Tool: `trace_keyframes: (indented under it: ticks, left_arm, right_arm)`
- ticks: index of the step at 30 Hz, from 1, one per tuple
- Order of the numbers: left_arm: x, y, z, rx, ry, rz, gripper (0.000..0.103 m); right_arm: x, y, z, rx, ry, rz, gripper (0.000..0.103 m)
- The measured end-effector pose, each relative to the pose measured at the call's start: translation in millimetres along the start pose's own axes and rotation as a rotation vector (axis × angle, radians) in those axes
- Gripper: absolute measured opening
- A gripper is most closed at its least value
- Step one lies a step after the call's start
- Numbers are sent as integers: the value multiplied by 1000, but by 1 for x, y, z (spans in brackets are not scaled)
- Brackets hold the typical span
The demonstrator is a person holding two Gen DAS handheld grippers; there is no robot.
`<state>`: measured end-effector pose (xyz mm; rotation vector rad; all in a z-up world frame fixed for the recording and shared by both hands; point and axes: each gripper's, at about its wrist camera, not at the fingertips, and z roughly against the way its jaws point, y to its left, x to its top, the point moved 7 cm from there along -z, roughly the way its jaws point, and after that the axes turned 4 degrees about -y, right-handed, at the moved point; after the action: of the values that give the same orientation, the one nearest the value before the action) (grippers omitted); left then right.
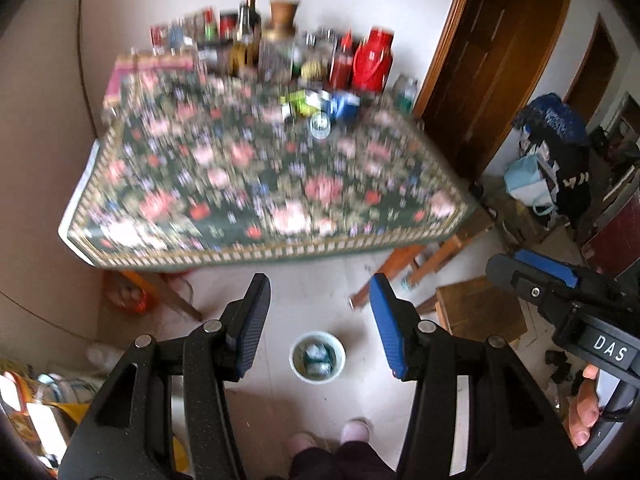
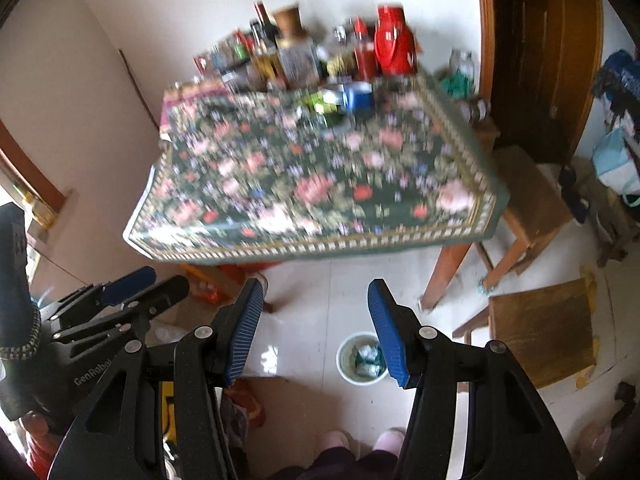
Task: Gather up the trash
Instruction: 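Move both open grippers back up to the table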
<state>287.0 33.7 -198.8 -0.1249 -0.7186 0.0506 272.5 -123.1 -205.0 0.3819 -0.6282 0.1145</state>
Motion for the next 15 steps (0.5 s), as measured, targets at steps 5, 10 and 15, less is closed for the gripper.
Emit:
trace_keyframes:
  ticks: [5, 10, 15]
  left_arm:
    - [29, 1, 60, -24, -102, -12, 51]
    - [49, 3, 110, -33, -204, -38, 52]
    - [66, 4, 143, -37, -304, -55, 63]
  right_arm:
    - [20, 19, 50, -12, -90, 13, 51]
    - [40, 36, 92, -23, -200, 20, 51]
    - [57, 46, 125, -33, -315, 30, 67]
